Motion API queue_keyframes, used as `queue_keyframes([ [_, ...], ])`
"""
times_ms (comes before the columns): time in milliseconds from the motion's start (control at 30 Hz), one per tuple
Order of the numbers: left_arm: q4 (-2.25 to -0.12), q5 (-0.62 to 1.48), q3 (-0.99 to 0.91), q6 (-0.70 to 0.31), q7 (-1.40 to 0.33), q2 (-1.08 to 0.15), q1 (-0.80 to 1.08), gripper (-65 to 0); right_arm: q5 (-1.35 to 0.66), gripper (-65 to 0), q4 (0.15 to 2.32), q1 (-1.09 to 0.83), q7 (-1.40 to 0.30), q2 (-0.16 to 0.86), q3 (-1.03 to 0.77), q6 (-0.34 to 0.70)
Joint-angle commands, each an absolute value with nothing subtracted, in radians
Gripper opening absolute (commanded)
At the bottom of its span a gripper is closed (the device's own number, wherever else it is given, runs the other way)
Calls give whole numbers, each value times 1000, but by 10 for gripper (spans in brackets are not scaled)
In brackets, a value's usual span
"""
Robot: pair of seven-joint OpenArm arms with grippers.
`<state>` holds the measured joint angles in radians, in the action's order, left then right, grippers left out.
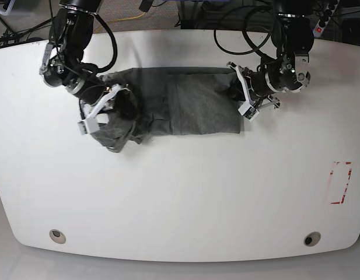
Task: Fold the T-shirt properly
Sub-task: 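Fold the strip's other end with the right gripper toward the left gripper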
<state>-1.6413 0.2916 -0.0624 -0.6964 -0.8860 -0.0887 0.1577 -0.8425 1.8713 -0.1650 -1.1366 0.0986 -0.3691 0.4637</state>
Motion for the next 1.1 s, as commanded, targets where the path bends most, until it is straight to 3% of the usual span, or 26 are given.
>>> queue_keyframes([
  [0,-1649,249,-58,-698,-906,-73,154,-572,-877,-650,1916,-153,-1112,70,-315,469],
  [267,-1653,225,-56,-698,-906,-51,153,-572,-874,-650,1891,-120,-1063,19,-131,470],
  [633,-1655,228,-59,-698,-906,-51,153,-572,-874,-633,1646,-30,-917,33,82,469],
  [700,-1655,229,-59,-698,-906,-51,151,-571,-872,-558,1624,-10,-915,62,111,469],
  [900,-1658,231,-87,-698,-908,-51,133,-569,-874,-173,1695,-7,-918,87,131,467],
  [967,-1678,231,-119,-698,-908,-47,131,-568,-874,-98,1713,-8,-924,87,136,467],
  [1067,-1739,263,-188,-698,-908,-5,125,-568,-874,-84,1719,-12,-940,87,153,467],
])
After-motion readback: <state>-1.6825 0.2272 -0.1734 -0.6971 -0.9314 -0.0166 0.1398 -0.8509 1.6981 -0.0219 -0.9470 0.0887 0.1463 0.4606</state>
